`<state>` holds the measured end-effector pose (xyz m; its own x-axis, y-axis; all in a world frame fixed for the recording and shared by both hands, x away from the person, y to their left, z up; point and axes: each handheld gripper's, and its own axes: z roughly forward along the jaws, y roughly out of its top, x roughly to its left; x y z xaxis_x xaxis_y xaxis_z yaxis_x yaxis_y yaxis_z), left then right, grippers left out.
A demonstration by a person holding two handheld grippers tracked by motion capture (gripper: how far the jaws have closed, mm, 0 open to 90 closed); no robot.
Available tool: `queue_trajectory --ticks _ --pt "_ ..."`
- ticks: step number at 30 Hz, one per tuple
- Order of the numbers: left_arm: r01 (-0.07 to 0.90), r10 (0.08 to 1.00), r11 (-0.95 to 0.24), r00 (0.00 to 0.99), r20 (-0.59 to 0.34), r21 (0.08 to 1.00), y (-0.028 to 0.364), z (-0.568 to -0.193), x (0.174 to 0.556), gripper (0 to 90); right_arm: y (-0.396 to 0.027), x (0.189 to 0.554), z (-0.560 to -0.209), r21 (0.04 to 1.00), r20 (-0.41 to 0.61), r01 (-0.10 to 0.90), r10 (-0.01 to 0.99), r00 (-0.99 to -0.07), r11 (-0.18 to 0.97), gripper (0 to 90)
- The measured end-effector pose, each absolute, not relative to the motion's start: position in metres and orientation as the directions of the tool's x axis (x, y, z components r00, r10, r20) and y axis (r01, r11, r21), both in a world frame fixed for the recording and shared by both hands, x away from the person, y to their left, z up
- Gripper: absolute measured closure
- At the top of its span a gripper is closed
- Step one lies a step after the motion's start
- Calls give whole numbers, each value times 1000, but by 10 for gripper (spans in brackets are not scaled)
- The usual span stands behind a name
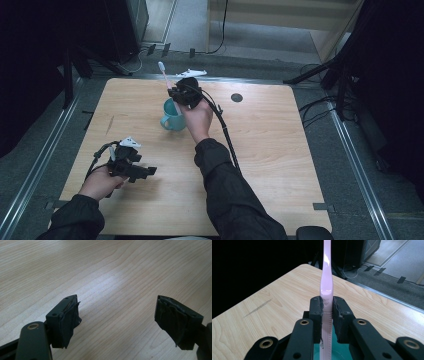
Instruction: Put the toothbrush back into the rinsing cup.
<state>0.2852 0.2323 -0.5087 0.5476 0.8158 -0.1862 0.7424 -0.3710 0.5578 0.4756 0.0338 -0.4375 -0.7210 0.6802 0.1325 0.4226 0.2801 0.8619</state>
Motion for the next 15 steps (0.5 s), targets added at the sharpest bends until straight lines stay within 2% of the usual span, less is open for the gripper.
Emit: queue_trajectory --ticks 15 --pt "742 815 -373 549 -185 558 233 -509 286 195 33 471 -457 873 139 416 690 -711 253 785"
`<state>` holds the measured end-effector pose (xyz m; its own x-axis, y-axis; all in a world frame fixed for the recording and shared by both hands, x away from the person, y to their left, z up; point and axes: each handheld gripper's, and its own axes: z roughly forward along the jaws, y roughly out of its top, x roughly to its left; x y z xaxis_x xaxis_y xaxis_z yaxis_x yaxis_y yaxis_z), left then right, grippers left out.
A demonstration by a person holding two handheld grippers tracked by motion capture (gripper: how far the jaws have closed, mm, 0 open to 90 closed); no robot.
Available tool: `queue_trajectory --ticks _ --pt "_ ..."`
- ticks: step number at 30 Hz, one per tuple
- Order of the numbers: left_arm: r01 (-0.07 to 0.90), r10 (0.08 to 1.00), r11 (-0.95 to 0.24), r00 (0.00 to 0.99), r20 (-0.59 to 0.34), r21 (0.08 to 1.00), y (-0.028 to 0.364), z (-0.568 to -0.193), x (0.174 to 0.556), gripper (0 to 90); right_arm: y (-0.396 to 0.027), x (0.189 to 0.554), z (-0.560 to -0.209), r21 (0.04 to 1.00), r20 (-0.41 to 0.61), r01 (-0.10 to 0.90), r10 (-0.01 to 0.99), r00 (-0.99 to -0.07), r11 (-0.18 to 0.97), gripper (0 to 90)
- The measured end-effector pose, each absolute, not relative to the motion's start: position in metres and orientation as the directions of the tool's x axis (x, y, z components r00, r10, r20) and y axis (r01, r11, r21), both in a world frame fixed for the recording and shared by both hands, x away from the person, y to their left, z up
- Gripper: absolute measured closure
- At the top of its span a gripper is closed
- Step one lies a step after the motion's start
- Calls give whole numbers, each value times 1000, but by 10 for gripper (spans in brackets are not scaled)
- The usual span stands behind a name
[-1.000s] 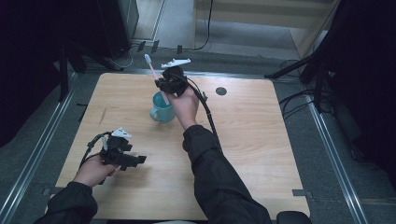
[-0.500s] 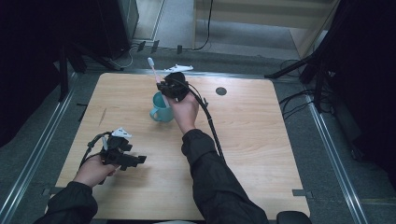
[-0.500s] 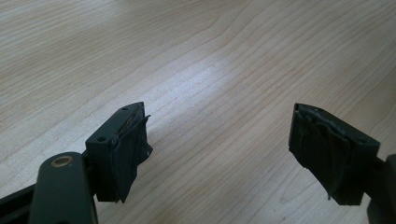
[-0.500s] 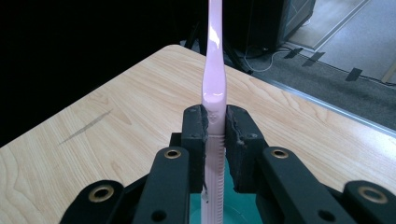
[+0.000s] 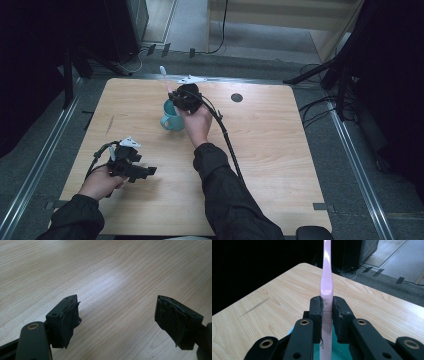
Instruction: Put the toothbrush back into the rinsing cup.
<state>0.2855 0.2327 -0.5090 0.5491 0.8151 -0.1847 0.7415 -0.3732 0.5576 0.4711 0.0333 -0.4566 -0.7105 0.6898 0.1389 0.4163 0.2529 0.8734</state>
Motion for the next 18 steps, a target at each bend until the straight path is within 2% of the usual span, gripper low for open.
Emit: queue_trajectory --ticks 18 --pt "741 814 -377 551 -183 555 232 -510 286 195 28 462 -474 875 149 424 700 -699 236 784"
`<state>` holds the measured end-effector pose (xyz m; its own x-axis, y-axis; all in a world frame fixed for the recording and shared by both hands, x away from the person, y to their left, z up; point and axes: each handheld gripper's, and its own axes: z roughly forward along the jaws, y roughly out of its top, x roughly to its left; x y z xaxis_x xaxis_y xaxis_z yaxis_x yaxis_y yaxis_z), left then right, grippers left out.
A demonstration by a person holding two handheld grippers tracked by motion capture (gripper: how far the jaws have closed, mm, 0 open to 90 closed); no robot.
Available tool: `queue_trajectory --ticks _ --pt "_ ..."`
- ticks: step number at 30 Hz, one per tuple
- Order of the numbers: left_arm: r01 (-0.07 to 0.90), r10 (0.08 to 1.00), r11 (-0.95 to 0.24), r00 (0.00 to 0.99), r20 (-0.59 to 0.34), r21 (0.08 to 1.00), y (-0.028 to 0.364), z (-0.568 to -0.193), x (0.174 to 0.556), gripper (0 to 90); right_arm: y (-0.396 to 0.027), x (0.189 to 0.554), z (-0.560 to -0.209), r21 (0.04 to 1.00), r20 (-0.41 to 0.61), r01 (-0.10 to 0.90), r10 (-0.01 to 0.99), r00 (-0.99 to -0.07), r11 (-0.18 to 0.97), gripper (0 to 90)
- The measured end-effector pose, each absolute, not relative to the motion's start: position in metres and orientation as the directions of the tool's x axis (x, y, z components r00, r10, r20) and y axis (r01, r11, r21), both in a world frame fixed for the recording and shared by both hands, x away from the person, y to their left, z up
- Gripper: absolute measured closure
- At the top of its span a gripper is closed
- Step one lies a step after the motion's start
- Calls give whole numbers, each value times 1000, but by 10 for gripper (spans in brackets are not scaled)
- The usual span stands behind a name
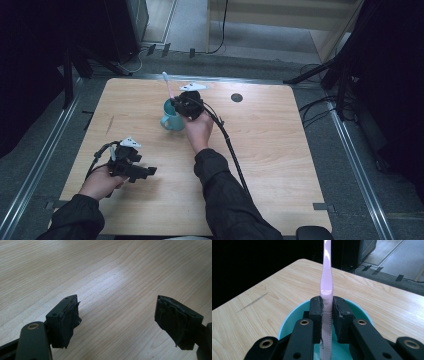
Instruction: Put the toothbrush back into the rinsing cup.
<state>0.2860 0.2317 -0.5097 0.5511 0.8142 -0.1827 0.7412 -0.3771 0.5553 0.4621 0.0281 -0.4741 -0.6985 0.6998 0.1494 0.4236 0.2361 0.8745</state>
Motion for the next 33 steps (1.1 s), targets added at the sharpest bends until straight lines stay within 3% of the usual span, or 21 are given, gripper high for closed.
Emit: queue_trajectory --ticks 33 --pt "742 814 -376 551 -184 554 232 -510 286 195 28 461 -478 857 148 443 699 -700 263 751"
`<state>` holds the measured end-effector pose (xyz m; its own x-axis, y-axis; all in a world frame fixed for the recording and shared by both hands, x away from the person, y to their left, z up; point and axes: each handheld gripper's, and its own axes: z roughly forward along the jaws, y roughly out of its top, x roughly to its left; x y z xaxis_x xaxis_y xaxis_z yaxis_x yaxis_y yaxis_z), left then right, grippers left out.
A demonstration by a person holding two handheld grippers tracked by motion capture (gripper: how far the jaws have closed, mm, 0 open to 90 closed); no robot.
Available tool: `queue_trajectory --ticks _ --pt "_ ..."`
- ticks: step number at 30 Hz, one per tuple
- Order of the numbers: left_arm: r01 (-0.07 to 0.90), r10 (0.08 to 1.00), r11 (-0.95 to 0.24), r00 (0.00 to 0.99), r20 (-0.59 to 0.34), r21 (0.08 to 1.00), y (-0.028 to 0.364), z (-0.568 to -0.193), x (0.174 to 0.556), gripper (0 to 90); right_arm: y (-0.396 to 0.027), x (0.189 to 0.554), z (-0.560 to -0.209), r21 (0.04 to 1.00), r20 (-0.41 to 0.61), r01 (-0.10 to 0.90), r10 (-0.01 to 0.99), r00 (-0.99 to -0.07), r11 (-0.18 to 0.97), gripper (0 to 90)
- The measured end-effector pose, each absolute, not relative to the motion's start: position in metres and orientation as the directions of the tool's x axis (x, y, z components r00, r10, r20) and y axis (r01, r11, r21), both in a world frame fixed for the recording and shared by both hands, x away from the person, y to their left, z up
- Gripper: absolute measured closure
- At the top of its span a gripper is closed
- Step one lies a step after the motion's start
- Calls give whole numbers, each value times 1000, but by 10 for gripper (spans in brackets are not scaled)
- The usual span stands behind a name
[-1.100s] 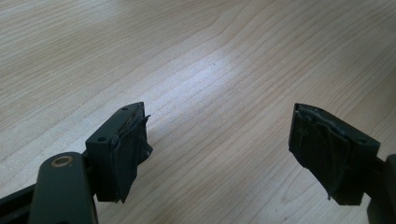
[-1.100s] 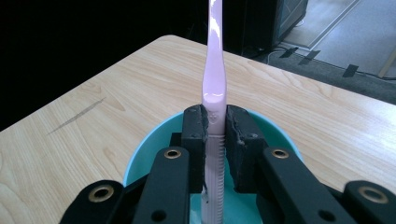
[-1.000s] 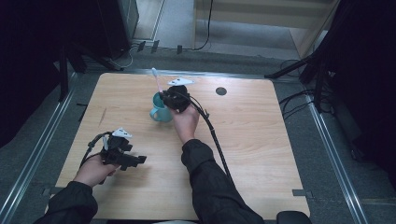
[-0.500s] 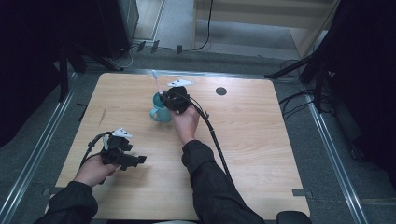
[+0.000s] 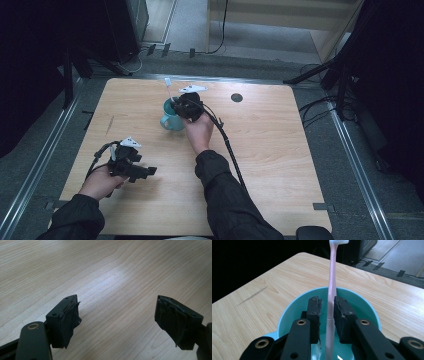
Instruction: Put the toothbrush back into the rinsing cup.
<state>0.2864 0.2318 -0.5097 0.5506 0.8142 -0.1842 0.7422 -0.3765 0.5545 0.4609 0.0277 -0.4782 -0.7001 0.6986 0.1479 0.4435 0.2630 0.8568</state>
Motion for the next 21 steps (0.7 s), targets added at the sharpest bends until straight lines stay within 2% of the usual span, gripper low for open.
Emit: queue_trajectory --ticks 9,13,14,21 --pt "742 813 -386 555 -178 548 231 -511 288 195 17 456 -463 836 179 471 672 -718 281 730" --pt "743 814 -385 553 -177 547 229 -511 288 195 9 447 -452 834 135 437 643 -754 338 716" --pt "743 814 -386 553 -176 546 229 -511 289 195 4 443 -448 818 174 462 618 -766 342 705" --pt "743 811 -395 558 -175 541 227 -511 290 195 -14 431 -443 782 259 514 564 -784 354 681"
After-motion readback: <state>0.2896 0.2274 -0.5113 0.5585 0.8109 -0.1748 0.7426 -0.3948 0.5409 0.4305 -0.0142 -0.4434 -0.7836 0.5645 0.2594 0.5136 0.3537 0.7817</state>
